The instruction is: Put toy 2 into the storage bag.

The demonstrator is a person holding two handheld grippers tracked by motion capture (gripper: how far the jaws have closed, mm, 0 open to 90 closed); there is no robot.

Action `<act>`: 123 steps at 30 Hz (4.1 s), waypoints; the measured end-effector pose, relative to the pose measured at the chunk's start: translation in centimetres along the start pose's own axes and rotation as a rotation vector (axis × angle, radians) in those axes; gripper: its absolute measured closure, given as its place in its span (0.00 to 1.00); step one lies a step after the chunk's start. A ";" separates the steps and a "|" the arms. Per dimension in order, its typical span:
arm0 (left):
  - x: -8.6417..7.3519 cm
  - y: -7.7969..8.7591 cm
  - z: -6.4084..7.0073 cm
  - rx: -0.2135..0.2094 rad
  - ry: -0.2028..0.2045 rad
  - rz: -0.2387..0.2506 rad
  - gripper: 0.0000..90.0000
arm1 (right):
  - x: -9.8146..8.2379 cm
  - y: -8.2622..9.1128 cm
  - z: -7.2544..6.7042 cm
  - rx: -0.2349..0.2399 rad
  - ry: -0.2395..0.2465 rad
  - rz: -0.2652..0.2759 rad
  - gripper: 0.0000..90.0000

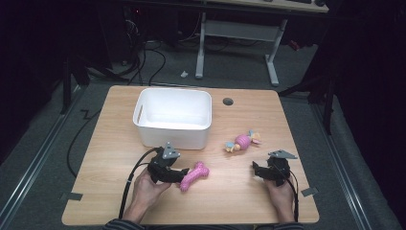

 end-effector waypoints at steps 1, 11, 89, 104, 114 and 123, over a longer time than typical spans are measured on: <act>0.0 -0.1 0.1 -0.001 -0.007 -0.007 0.41 | 0.0 0.0 0.0 0.000 0.000 0.000 0.22; 0.3 -1.7 1.4 -0.017 -0.036 -0.109 0.42 | 0.0 0.0 0.0 0.001 -0.001 -0.001 0.22; -0.5 -3.6 3.7 -0.051 -0.118 -0.256 0.65 | -0.1 0.1 -0.1 0.006 0.005 0.000 0.23; 1.0 -0.9 2.4 -0.046 -0.069 -0.159 0.65 | -0.1 0.1 -0.2 0.007 0.002 -0.001 0.23; 2.5 1.7 0.8 -0.016 -0.060 -0.119 0.65 | -0.1 0.1 -0.2 0.009 0.007 0.000 0.23; 4.3 3.2 0.1 0.005 -0.075 -0.080 0.66 | -0.1 0.1 -0.2 0.009 0.005 0.000 0.23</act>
Point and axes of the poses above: each handheld gripper's, and its own axes: y roughly backward along the jaws, x roughly out of its top, z roughly to its right, the point moved 9 cm from there along -y, roughly forward along the jaws, and after that the axes turned 1 degree about -y, right-handed, at the moved point
